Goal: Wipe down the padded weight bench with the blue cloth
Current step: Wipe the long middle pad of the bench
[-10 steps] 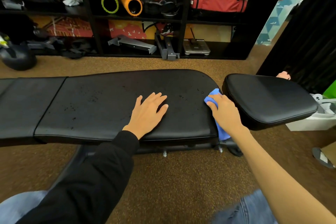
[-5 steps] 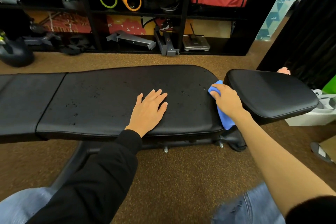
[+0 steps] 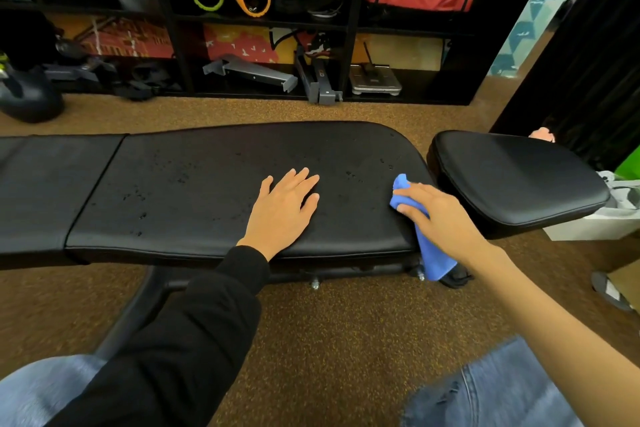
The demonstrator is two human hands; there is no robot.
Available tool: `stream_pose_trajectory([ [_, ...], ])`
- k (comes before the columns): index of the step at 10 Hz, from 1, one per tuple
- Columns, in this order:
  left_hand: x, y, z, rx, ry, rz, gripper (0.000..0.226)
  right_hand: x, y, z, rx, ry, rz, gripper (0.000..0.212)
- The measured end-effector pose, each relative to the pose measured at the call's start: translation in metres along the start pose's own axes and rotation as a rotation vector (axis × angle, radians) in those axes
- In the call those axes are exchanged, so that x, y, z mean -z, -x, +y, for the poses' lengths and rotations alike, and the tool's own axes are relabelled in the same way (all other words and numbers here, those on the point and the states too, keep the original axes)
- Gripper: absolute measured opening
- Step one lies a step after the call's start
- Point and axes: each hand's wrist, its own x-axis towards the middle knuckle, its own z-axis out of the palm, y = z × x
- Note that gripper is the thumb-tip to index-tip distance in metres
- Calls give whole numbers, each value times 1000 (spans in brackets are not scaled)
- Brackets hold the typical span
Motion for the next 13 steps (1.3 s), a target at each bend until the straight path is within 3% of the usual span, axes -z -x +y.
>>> stream_pose_trajectory([
  [2,-1,0,0,8,-14,-9,47,4,-60,9,-203,-77,9,56],
  [3,-1,0,0,8,-14,-6,47,-2,-62,3,-267,-9,29,55],
  [5,-1,0,0,6,-11,-3,47,-16,-15,-25,-69,-48,94,41],
  [7,-1,0,0,1,-10,-2,47,-9,-8,0,80,-4,35,35],
  [9,1,1,1,4,-4,2,46,-5,-63,17,-166,-5,-23,52],
  [10,1,0,0,11,0,5,46,-16,-70,4,-214,22,-17,50],
  [13,-1,0,-2,7,3,5,46,-30,7,-46,123,-83,-33,44],
])
